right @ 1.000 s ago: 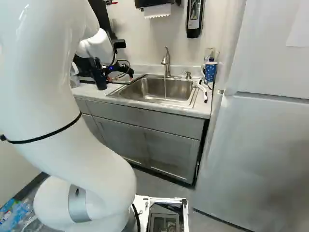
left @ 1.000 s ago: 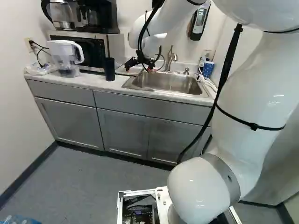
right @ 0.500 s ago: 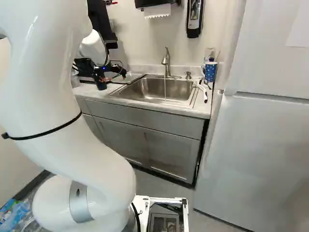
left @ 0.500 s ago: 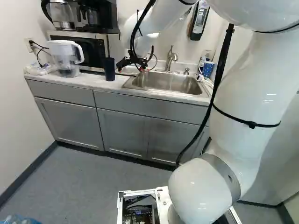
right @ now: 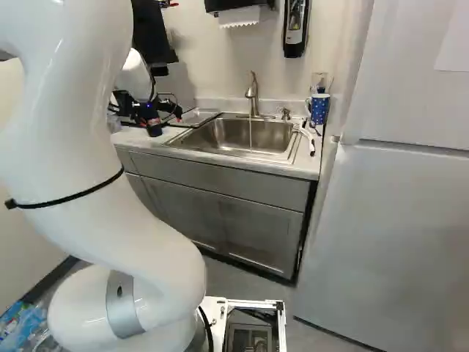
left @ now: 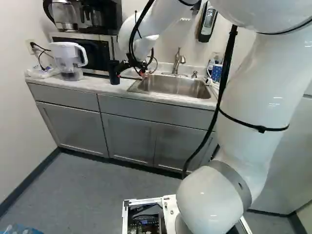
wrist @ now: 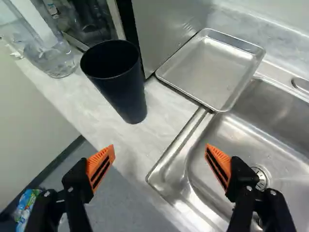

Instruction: Rinse the cup and place it in the tray

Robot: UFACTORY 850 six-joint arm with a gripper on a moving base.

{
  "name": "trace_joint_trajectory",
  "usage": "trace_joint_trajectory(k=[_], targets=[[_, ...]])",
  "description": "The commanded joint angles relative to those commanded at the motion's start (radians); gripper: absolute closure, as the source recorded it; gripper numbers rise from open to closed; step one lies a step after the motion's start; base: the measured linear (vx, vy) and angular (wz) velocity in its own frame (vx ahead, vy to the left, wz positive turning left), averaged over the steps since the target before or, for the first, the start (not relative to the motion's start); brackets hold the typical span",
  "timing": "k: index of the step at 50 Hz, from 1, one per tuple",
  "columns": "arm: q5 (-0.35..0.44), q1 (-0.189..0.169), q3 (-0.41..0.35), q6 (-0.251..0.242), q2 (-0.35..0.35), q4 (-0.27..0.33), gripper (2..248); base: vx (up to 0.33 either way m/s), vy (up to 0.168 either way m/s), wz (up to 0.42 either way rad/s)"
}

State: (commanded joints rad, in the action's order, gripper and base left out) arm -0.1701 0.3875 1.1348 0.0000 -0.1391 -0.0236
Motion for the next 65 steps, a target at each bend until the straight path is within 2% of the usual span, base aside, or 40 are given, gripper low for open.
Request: trace_joint_trajectory(k=[22, 65], targets=[[0.133, 0.010, -0.006, 0.000, -0.040, 0.000, 3, 0.000, 0.000, 0.000], [0.395, 0.058, 0.016, 0.000, -0.147, 0.000, 3, 0.000, 0.000, 0.000]])
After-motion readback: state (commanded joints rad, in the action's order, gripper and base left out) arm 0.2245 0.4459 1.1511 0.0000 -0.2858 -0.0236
